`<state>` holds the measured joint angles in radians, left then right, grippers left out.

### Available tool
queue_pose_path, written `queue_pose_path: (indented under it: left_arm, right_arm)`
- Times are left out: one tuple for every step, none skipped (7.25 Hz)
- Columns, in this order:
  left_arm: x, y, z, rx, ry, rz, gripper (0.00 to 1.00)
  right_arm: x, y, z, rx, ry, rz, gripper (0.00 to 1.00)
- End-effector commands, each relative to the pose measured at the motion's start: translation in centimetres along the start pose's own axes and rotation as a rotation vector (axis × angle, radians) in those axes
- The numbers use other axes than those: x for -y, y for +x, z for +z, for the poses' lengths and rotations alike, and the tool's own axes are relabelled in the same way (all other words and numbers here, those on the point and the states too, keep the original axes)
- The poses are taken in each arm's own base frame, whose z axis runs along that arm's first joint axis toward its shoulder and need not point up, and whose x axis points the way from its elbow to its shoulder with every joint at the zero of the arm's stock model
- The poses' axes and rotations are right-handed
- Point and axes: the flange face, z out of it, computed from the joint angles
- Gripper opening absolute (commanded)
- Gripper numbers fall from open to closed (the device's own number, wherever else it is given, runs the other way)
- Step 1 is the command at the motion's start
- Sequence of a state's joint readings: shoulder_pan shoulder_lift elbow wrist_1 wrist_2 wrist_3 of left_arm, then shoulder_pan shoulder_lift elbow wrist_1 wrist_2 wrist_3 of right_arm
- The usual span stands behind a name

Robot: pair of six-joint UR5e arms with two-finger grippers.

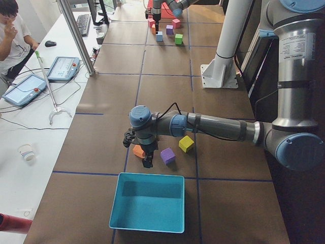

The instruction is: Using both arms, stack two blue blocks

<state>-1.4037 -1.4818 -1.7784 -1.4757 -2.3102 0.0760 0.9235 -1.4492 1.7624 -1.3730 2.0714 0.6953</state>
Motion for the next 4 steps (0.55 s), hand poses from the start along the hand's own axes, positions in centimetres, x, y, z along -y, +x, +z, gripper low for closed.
queue_pose_path:
  left_arm:
    - [0.0,0.0,0.0,0.0,0.001,0.0,1.0]
    - [0.0,0.0,0.0,0.0,0.0,-0.001,1.0]
    - [0.0,0.0,0.0,0.0,0.0,-0.001,1.0]
    - [0.0,0.0,0.0,0.0,0.0,-0.001,1.0]
  right_arm:
    - [-0.7,-0.1,2.1,-0.016,-0.038,-0.008,1.0]
    - [-1.0,0.3,3.7,-0.031,-0.064,-0.006,1.0]
    - [-1.5,0.2,5.2,-0.042,-0.091,-0.011,1.0]
    - [-1.6,0.2,6.2,-0.035,-0.089,-0.024,1.0]
